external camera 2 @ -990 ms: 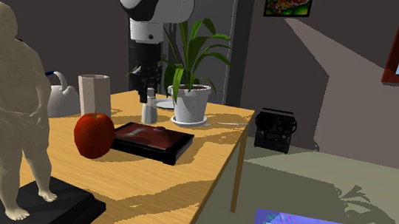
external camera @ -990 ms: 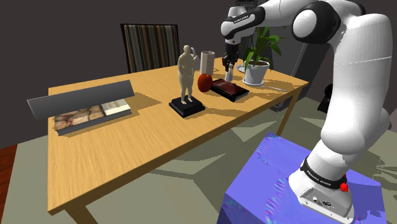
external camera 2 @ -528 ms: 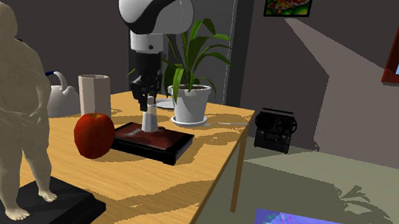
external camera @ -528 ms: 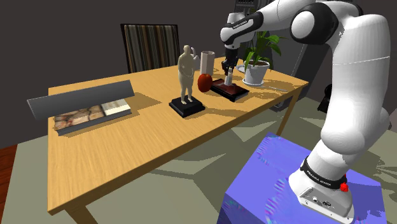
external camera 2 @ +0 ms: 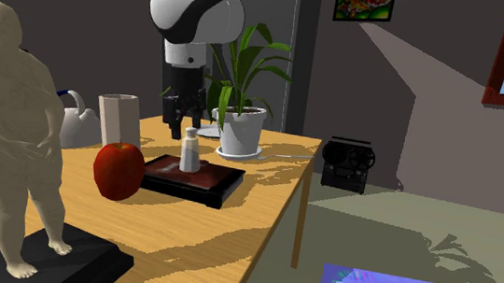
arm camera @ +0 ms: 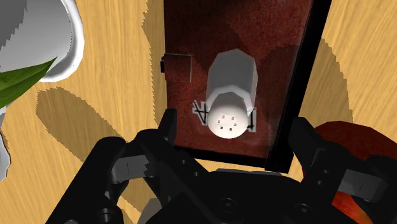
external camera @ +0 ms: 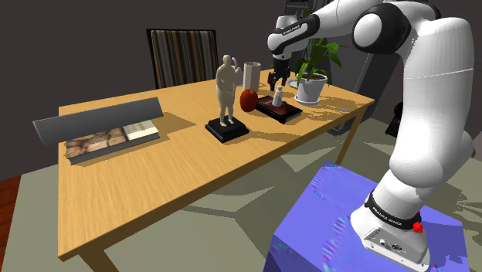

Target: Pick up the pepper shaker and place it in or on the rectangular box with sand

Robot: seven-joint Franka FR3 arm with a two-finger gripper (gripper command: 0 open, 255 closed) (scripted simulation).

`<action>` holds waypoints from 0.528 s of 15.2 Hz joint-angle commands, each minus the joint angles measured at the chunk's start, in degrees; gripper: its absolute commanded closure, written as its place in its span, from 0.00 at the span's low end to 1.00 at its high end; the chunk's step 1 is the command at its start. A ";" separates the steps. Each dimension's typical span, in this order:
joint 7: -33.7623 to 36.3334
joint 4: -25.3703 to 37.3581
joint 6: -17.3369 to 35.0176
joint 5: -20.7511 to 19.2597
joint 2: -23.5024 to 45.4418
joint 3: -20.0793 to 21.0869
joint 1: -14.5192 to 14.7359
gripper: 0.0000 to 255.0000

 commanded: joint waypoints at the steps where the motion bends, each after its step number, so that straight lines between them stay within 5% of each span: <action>1: 0.00 0.00 0.00 0.00 0.00 0.00 0.00 0.00; 8: 0.15 3.94 -6.19 -0.29 -2.24 -0.03 0.42 0.00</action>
